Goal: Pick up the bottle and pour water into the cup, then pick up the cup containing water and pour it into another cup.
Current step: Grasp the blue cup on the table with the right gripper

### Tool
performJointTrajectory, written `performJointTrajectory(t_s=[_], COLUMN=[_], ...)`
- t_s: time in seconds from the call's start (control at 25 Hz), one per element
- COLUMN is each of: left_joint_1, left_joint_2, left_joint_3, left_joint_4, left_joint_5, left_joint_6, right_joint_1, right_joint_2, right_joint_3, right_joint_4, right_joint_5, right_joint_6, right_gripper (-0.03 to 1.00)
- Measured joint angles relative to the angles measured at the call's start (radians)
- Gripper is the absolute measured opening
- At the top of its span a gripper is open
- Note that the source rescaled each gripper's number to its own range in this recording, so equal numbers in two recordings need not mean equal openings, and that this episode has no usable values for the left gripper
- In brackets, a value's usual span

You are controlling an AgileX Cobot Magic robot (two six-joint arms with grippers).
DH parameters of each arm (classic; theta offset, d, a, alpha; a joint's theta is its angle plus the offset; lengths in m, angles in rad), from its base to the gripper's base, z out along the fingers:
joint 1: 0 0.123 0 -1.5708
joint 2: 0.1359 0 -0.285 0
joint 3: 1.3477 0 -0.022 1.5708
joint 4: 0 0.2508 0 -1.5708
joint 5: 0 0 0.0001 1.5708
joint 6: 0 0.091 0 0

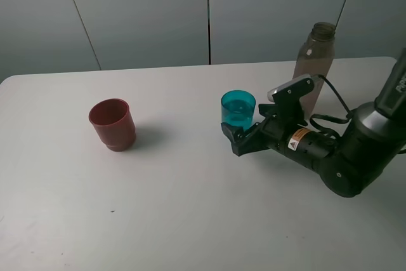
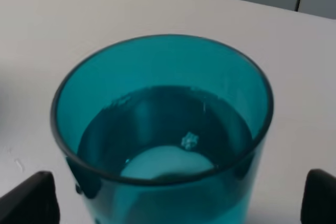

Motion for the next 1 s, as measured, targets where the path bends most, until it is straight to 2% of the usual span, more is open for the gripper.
performJointTrajectory(t_s=[0.48,1.0], left_joint_1=[0.0,0.0], left_joint_2=[0.0,0.0], left_joint_3=[0.0,0.0], left_joint_4=[0.0,0.0], left_joint_5=[0.0,0.0], left_joint_6=[0.0,0.0], right_joint_1=[0.0,0.0], right_joint_2=[0.081,0.118], right_joint_3=[-0.12,-0.181], right_joint_4=[-0.013,-0.028], right_joint_5=[-0.003,-0.002], right_joint_6=[0.044,0.067], right_gripper=[1.0,1.0])
